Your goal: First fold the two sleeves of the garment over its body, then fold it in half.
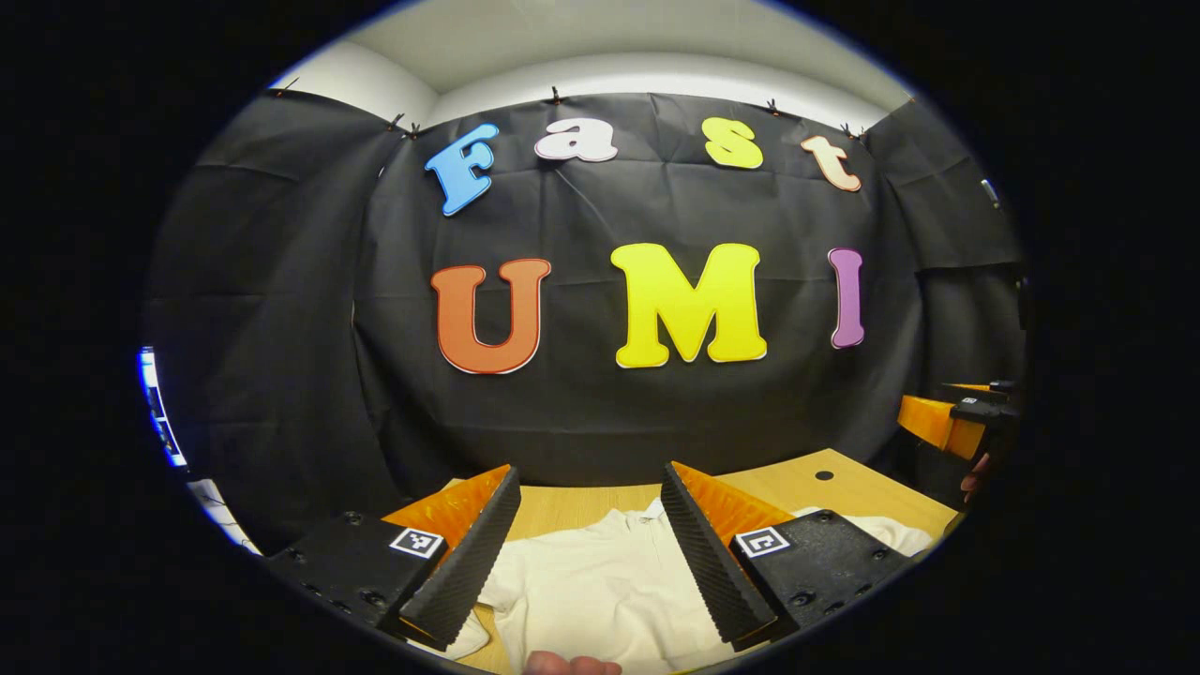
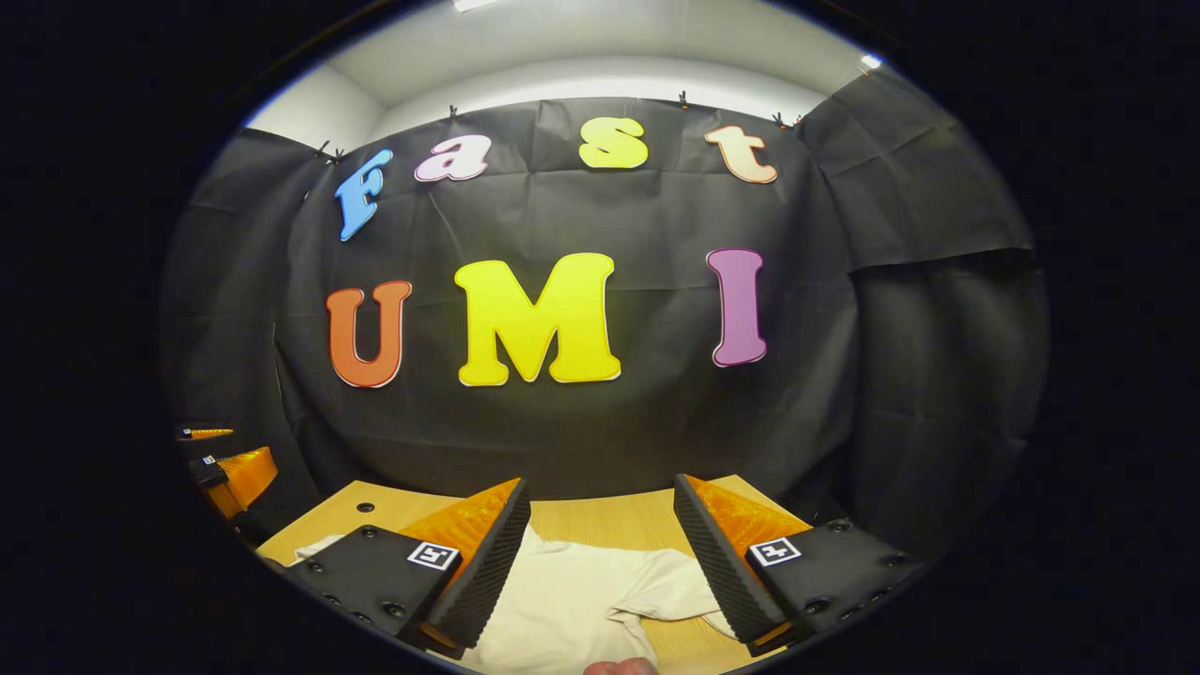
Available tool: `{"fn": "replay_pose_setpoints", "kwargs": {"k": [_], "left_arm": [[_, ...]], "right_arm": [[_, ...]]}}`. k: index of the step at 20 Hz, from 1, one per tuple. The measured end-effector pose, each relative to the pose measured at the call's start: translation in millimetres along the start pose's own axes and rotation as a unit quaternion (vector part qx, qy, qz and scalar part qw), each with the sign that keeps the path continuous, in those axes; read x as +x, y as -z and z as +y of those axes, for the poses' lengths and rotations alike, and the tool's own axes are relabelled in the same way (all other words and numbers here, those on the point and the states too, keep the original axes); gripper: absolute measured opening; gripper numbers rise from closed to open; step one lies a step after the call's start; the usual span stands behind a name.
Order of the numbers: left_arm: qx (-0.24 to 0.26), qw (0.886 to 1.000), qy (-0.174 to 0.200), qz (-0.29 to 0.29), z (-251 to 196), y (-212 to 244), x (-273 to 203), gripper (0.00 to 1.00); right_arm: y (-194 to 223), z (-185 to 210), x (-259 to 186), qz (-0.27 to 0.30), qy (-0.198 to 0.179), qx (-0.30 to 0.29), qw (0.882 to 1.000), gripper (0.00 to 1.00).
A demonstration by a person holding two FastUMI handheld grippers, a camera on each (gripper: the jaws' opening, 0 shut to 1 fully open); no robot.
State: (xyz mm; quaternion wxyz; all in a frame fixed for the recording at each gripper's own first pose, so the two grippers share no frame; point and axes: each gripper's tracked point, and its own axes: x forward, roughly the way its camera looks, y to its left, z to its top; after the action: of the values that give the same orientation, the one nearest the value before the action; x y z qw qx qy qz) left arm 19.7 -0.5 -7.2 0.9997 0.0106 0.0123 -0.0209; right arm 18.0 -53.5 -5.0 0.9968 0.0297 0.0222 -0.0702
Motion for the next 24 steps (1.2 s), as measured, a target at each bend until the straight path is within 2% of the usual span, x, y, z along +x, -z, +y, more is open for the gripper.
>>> {"fn": "replay_pose_setpoints", "kwargs": {"k": [2, 3, 4, 6, 8, 11, 13, 14, 16, 17, 19, 20, 24], "left_arm": [[-0.001, 1.000, 0.004, 0.002, -1, 0, 3, 0.96], [-0.004, 1.000, 0.007, 0.001, -2, -2, 4, 0.97], [-0.009, 1.000, 0.014, 0.001, -5, -2, 5, 0.97], [-0.006, 1.000, 0.017, 0.009, -9, 3, 8, 0.97], [0.002, 1.000, 0.025, 0.018, -15, 8, 9, 0.97], [-0.005, 0.998, 0.050, 0.028, -31, 13, 13, 0.97], [-0.010, 0.998, 0.059, 0.037, -39, 18, 15, 0.97], [-0.011, 0.997, 0.062, 0.040, -44, 19, 16, 0.97], [-0.009, 0.997, 0.063, 0.049, -48, 24, 15, 0.97], [-0.009, 0.996, 0.063, 0.054, -49, 28, 15, 0.96], [-0.012, 0.996, 0.062, 0.066, -51, 34, 14, 0.97], [-0.013, 0.996, 0.060, 0.071, -52, 36, 14, 0.97], [-0.017, 0.994, 0.054, 0.091, -52, 46, 15, 0.97]], "right_arm": [[6, -27, 2, 0.008, 0.016, -0.004, 1.000, 0.93], [10, -45, 2, 0.013, 0.028, -0.007, 0.999, 0.96], [15, -63, 2, 0.020, 0.039, -0.011, 0.999, 0.93], [29, -97, 1, 0.037, 0.061, -0.011, 0.997, 0.96], [45, -127, 0, 0.058, 0.080, -0.013, 0.995, 0.93], [105, -164, -6, 0.130, 0.080, -0.033, 0.988, 0.96], [160, -193, -15, 0.198, 0.088, -0.036, 0.976, 0.96], [184, -209, -22, 0.225, 0.098, -0.035, 0.969, 0.94], [221, -232, -34, 0.270, 0.112, -0.039, 0.956, 0.96], [235, -238, -37, 0.291, 0.111, -0.039, 0.949, 0.94], [260, -251, -44, 0.327, 0.104, -0.046, 0.938, 0.96], [272, -259, -46, 0.345, 0.104, -0.050, 0.931, 0.94], [319, -277, -54, 0.421, 0.091, -0.077, 0.899, 0.96]]}}
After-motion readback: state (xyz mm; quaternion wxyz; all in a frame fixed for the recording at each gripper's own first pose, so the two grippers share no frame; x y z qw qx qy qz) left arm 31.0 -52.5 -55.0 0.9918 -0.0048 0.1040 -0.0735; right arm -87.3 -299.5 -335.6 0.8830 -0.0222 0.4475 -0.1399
